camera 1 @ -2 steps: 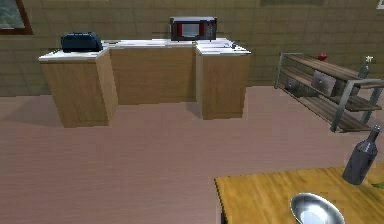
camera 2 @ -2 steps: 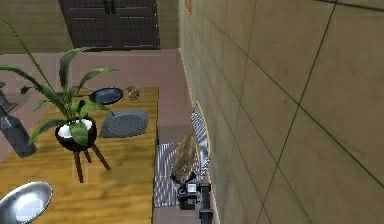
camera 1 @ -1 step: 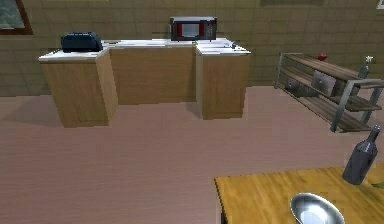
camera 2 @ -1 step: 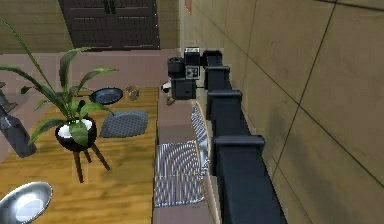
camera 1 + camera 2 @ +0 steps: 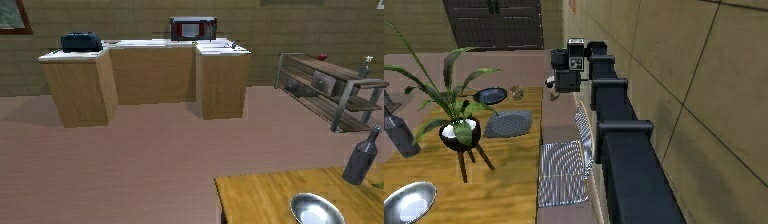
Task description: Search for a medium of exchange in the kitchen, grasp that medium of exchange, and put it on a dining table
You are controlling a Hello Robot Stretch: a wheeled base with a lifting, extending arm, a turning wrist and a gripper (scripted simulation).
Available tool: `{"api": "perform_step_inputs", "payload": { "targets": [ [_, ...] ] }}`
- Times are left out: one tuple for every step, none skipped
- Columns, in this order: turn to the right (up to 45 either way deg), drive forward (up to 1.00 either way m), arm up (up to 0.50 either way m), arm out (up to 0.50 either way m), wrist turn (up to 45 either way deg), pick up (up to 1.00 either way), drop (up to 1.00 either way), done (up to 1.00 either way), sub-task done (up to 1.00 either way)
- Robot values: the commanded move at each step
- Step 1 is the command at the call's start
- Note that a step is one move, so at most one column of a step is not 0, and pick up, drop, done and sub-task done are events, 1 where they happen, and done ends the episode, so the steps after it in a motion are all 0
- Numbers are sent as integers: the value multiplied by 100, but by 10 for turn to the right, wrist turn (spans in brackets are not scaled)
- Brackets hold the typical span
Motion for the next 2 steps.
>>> {"api": "perform_step_inputs", "payload": {
  "targets": [
    [0,0,0,0,-450,0,0,0,0],
    [0,0,0,0,-450,0,0,0,0]
  ]
}}
